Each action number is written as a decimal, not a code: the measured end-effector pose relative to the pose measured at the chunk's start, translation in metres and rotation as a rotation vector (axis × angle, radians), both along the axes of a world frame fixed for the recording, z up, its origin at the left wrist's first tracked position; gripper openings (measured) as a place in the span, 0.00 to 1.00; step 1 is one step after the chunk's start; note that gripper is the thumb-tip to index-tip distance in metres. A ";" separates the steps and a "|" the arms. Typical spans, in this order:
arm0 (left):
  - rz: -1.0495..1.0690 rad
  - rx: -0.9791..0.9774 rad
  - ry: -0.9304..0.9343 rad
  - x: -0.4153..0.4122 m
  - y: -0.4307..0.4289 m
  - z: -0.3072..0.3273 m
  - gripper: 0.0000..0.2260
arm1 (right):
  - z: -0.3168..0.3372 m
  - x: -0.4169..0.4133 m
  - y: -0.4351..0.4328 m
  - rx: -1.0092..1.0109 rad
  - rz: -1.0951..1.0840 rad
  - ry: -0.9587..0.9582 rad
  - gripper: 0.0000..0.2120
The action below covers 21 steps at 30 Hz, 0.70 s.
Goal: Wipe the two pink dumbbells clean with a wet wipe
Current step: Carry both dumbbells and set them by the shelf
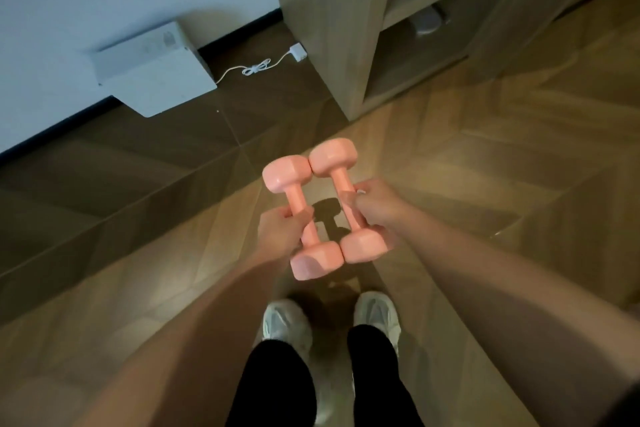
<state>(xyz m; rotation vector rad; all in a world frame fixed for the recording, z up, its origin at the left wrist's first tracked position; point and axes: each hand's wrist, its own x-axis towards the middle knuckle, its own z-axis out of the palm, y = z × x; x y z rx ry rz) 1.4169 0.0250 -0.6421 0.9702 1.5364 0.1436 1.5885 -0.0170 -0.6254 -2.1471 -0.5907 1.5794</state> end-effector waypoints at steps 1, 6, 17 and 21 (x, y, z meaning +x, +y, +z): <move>0.015 0.004 -0.003 0.011 0.014 -0.018 0.04 | -0.016 0.009 0.017 -0.001 0.036 -0.025 0.06; 0.058 0.008 0.024 0.058 0.098 -0.113 0.07 | -0.101 0.047 0.110 0.028 0.115 -0.118 0.06; 0.054 0.124 0.112 0.109 0.247 -0.257 0.11 | -0.232 0.088 0.283 -0.099 0.460 -0.357 0.07; 0.088 0.136 0.102 0.121 0.279 -0.283 0.10 | -0.252 0.096 0.315 -0.085 0.487 -0.393 0.10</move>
